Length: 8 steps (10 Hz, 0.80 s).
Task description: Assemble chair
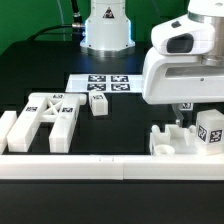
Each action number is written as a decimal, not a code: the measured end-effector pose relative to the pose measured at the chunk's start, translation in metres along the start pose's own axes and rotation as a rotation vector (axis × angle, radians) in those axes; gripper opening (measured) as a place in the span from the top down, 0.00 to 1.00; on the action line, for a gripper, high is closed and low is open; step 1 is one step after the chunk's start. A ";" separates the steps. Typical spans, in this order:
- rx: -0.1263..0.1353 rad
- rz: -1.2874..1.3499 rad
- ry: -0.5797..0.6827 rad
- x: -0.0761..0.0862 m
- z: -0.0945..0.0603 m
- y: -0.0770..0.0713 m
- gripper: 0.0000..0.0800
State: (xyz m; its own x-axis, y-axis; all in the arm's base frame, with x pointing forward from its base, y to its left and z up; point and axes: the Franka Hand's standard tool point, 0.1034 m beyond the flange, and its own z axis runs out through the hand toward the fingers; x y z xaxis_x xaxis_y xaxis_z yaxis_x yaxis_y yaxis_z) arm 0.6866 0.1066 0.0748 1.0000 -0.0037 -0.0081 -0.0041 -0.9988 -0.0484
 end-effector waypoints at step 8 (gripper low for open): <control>-0.013 -0.161 0.002 0.000 0.001 0.002 0.64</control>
Offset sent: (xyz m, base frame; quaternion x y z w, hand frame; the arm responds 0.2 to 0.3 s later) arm 0.0000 0.0000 0.0000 0.0000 0.0000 -0.0650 0.9979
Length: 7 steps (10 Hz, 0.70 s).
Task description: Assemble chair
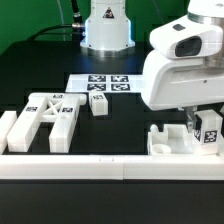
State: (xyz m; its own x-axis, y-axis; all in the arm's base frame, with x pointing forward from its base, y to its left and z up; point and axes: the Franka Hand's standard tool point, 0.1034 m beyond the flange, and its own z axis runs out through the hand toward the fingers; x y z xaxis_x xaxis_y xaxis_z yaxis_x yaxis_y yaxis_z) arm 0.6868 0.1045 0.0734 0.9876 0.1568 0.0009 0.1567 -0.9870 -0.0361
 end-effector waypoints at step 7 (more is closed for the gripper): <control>0.012 0.534 -0.002 0.000 0.000 -0.002 0.64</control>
Offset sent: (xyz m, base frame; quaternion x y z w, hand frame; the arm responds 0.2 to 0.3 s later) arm -0.0039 -0.0070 0.0023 0.0155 0.0068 0.2764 0.9609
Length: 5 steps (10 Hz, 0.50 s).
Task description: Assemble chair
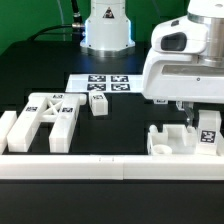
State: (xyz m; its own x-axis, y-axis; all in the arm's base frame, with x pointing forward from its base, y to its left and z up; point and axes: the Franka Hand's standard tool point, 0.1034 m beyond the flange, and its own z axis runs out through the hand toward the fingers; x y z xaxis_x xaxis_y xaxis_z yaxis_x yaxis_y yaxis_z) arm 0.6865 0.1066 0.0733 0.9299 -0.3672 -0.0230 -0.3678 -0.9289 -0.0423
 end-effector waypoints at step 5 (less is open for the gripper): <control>0.012 0.547 -0.011 -0.003 0.002 -0.004 0.64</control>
Offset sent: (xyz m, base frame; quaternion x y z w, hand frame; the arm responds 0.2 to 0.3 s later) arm -0.0003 0.0086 -0.0047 0.0027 -0.0175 0.2815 0.9594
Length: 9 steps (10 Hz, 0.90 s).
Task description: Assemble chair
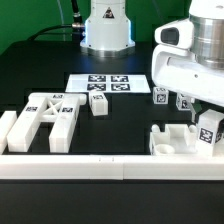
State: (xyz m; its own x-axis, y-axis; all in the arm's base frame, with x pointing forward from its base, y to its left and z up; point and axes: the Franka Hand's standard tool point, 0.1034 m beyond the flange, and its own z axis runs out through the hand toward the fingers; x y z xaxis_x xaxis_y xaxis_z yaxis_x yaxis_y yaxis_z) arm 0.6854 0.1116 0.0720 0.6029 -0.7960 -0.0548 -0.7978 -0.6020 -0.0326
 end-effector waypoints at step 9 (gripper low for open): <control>-0.021 -0.016 0.001 -0.003 -0.001 0.000 0.19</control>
Offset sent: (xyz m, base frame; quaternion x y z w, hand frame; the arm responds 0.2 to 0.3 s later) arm 0.0000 0.0000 0.0000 0.0000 0.0000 0.1938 0.9810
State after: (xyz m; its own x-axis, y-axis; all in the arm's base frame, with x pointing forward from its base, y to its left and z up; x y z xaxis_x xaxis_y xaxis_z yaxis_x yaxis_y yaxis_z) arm 0.6833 0.1139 0.0732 0.6155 -0.7863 -0.0538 -0.7878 -0.6158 -0.0120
